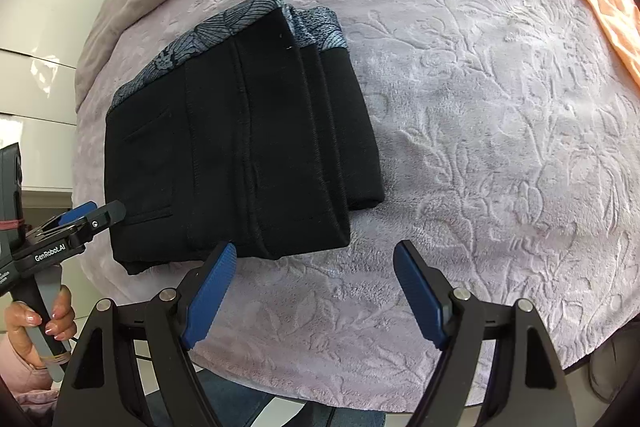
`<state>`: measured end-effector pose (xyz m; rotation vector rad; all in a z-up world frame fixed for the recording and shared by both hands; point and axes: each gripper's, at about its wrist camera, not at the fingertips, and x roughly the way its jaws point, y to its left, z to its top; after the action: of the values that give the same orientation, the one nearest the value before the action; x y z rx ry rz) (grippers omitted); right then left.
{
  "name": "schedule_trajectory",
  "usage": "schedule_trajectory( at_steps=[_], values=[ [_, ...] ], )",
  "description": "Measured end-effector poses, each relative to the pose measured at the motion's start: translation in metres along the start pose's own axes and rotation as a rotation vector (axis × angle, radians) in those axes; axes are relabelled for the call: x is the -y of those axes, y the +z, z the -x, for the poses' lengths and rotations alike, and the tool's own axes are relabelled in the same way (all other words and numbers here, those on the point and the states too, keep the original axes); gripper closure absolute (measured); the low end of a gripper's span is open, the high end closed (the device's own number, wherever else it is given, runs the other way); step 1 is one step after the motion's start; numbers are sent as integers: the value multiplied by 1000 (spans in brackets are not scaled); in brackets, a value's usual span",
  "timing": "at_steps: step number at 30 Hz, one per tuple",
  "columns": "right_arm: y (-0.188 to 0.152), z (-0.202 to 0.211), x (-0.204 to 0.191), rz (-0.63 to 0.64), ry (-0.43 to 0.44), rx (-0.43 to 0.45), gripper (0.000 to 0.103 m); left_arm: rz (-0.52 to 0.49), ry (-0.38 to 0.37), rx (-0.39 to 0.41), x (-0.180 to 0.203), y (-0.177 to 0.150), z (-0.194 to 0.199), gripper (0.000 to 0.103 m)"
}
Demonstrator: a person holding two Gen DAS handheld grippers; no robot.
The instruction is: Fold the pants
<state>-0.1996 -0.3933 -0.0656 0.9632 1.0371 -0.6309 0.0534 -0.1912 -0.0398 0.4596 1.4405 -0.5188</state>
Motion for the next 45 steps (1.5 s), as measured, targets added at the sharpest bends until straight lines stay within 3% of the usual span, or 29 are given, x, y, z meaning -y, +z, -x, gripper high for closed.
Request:
schedule_trajectory(
  at_steps=[27, 31, 45],
  values=[
    [49, -17, 16, 27, 63, -62, 19, 60, -44, -21, -28, 28, -22, 0],
    [55, -21, 19, 40, 85, -74, 19, 43, -87, -20, -34, 34, -25, 0],
    [75, -40, 44, 28, 283, -112, 19, 55, -382, -60, -54, 48, -53, 0]
  ],
)
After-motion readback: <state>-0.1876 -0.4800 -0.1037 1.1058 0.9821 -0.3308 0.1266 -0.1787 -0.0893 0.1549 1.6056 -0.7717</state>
